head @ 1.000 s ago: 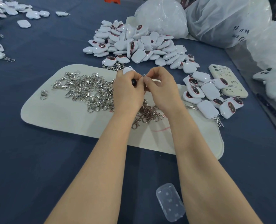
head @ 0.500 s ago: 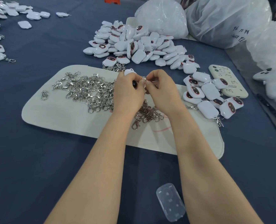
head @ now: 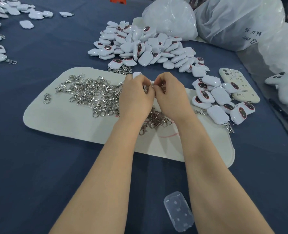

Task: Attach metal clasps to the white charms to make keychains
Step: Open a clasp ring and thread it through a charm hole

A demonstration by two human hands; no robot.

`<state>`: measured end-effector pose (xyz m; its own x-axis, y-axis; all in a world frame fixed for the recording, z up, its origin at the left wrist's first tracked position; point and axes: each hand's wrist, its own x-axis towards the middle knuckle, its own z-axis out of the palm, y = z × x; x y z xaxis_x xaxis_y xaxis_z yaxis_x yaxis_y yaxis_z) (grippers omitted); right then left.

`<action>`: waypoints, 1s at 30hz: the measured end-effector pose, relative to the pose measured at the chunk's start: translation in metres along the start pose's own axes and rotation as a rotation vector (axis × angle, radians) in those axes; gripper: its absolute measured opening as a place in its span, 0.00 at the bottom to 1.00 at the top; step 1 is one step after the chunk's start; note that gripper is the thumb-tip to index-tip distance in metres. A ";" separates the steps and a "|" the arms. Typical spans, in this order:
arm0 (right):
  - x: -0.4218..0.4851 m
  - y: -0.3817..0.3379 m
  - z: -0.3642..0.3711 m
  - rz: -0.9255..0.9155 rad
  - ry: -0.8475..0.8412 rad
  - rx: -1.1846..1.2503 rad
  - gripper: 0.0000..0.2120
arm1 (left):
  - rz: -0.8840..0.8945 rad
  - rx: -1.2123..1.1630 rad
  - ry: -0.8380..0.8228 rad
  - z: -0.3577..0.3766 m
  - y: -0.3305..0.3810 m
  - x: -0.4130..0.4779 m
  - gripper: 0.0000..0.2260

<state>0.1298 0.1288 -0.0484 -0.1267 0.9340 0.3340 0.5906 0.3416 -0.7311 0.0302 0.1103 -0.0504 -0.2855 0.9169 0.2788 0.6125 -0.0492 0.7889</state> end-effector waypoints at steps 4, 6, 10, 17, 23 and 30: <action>0.000 0.001 -0.001 -0.009 -0.001 -0.018 0.07 | -0.007 0.026 -0.019 -0.001 0.000 0.002 0.05; 0.001 0.002 -0.002 -0.010 -0.005 -0.026 0.07 | -0.008 0.009 -0.032 -0.002 -0.001 0.003 0.05; 0.000 0.002 -0.002 0.000 0.003 0.006 0.06 | 0.028 0.008 -0.036 -0.002 -0.002 0.003 0.05; -0.001 0.001 -0.003 0.052 0.009 0.116 0.03 | -0.082 -0.189 -0.017 -0.003 0.000 0.005 0.03; -0.003 -0.003 -0.002 0.010 0.069 0.110 0.04 | -0.086 -0.222 -0.019 -0.004 0.001 0.005 0.04; -0.003 -0.003 0.000 -0.001 0.083 0.112 0.04 | -0.057 -0.211 0.008 -0.004 -0.001 0.005 0.05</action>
<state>0.1284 0.1254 -0.0468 -0.0578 0.9235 0.3791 0.4974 0.3559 -0.7911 0.0250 0.1129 -0.0474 -0.3219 0.9174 0.2341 0.4279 -0.0795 0.9003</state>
